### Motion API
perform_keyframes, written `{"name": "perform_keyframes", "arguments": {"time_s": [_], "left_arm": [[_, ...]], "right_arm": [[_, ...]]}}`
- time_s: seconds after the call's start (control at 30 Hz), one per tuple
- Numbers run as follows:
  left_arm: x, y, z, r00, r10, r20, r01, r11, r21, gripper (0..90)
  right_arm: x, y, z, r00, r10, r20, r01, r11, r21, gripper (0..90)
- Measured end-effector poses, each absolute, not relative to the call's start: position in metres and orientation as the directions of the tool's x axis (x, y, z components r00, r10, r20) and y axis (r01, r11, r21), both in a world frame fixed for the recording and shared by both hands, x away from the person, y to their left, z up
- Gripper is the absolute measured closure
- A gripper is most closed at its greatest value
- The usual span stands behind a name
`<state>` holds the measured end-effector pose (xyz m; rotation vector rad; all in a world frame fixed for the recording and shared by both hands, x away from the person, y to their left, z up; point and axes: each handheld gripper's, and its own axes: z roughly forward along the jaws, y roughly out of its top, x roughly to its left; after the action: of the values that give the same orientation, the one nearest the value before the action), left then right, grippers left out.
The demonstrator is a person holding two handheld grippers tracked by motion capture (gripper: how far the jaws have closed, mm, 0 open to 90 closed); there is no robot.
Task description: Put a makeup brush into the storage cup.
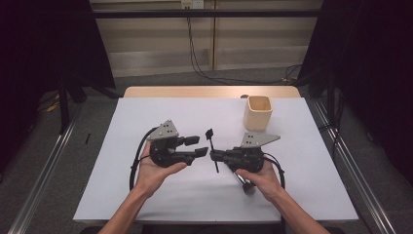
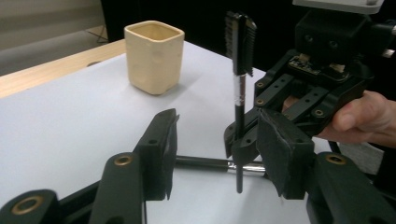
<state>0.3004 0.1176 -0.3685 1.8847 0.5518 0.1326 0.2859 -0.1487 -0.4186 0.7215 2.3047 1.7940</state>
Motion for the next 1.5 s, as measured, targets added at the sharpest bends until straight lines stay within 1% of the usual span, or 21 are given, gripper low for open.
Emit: {"name": "perform_keyframes", "arguments": {"time_s": [0.1, 0.23, 0.3, 0.4, 0.57, 0.67, 0.73, 0.87, 0.93, 1.1, 1.23, 1.27, 1.4, 1.5], "left_arm": [[0.299, 0.122, -0.370, 0.872, 0.462, -0.161, 0.309, -0.265, 0.913, 39.5], [0.299, 0.130, -0.373, 0.844, 0.517, -0.146, 0.302, -0.232, 0.925, 23.5], [0.299, 0.135, -0.374, 0.834, 0.533, -0.143, 0.297, -0.215, 0.930, 20.1], [0.300, 0.143, -0.377, 0.820, 0.554, -0.145, 0.300, -0.200, 0.933, 10.5], [0.300, 0.155, -0.385, 0.809, 0.567, -0.153, 0.307, -0.185, 0.934, 6.1], [0.298, 0.162, -0.389, 0.796, 0.593, -0.118, 0.285, -0.195, 0.939, 5.0], [0.297, 0.168, -0.391, 0.786, 0.606, -0.120, 0.281, -0.179, 0.943, 3.0], [0.295, 0.179, -0.392, 0.767, 0.634, -0.096, 0.270, -0.183, 0.945, 1.9], [0.293, 0.184, -0.393, 0.774, 0.627, -0.086, 0.256, -0.186, 0.949, 1.9], [0.288, 0.194, -0.400, 0.741, 0.667, -0.082, 0.257, -0.168, 0.952, 1.9], [0.285, 0.204, -0.406, 0.713, 0.693, -0.107, 0.277, -0.138, 0.951, 2.0], [0.283, 0.206, -0.408, 0.700, 0.708, -0.100, 0.271, -0.133, 0.953, 2.1], [0.279, 0.215, -0.414, 0.685, 0.721, -0.108, 0.275, -0.118, 0.954, 2.2], [0.277, 0.221, -0.418, 0.679, 0.725, -0.113, 0.270, -0.103, 0.957, 2.8]], "right_arm": [[0.286, -0.150, -0.418, -0.874, 0.450, 0.184, 0.287, 0.172, 0.942, 86.4], [0.286, -0.154, -0.417, -0.868, 0.461, 0.186, 0.292, 0.170, 0.941, 86.5], [0.285, -0.156, -0.416, -0.864, 0.468, 0.185, 0.291, 0.167, 0.942, 86.4], [0.284, -0.159, -0.415, -0.859, 0.479, 0.182, 0.290, 0.163, 0.943, 86.4], [0.283, -0.164, -0.414, -0.847, 0.499, 0.180, 0.294, 0.158, 0.943, 86.4], [0.282, -0.167, -0.414, -0.841, 0.512, 0.176, 0.293, 0.156, 0.943, 86.4], [0.281, -0.170, -0.413, -0.836, 0.519, 0.178, 0.295, 0.151, 0.944, 86.4], [0.281, -0.176, -0.412, -0.824, 0.538, 0.177, 0.296, 0.143, 0.944, 86.4], [0.280, -0.180, -0.410, -0.818, 0.548, 0.175, 0.295, 0.137, 0.946, 86.4], [0.281, -0.189, -0.408, -0.805, 0.568, 0.170, 0.292, 0.129, 0.948, 86.4], [0.283, -0.194, -0.407, -0.795, 0.582, 0.170, 0.288, 0.115, 0.951, 86.4], [0.283, -0.195, -0.406, -0.794, 0.584, 0.172, 0.289, 0.113, 0.951, 86.3], [0.286, -0.196, -0.405, -0.788, 0.591, 0.175, 0.280, 0.090, 0.956, 86.4], [0.289, -0.196, -0.405, -0.782, 0.600, 0.166, 0.277, 0.097, 0.956, 86.3]]}}
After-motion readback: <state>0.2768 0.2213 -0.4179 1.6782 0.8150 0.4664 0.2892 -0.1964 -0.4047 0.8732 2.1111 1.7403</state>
